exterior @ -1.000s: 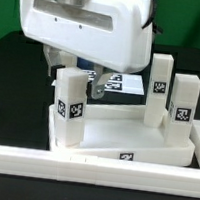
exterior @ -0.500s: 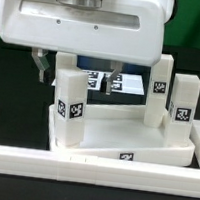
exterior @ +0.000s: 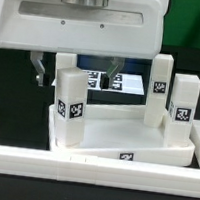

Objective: Assemble desk

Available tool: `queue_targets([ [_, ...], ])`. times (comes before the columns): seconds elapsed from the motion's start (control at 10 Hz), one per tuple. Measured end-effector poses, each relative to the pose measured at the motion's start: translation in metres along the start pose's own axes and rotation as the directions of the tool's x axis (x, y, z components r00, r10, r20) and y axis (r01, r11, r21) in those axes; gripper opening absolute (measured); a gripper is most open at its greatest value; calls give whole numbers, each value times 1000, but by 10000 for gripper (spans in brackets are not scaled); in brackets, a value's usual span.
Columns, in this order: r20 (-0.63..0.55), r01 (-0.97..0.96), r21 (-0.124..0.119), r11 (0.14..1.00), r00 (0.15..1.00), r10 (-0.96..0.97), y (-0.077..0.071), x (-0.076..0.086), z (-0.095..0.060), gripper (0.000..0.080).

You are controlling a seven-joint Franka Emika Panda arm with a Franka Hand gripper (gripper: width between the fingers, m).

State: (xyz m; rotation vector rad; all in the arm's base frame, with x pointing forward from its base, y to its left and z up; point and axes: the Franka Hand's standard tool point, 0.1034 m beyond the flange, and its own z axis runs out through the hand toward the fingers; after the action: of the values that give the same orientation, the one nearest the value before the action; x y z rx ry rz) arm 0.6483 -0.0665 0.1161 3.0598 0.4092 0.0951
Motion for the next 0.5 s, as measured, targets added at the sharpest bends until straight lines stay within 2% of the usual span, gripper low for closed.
queue_targets([
  [0.3,5,186,-7,982,983,-186,2,-1,0,649],
  [0.5,9,233,-9,972,972,-233,3,-2,1,631],
])
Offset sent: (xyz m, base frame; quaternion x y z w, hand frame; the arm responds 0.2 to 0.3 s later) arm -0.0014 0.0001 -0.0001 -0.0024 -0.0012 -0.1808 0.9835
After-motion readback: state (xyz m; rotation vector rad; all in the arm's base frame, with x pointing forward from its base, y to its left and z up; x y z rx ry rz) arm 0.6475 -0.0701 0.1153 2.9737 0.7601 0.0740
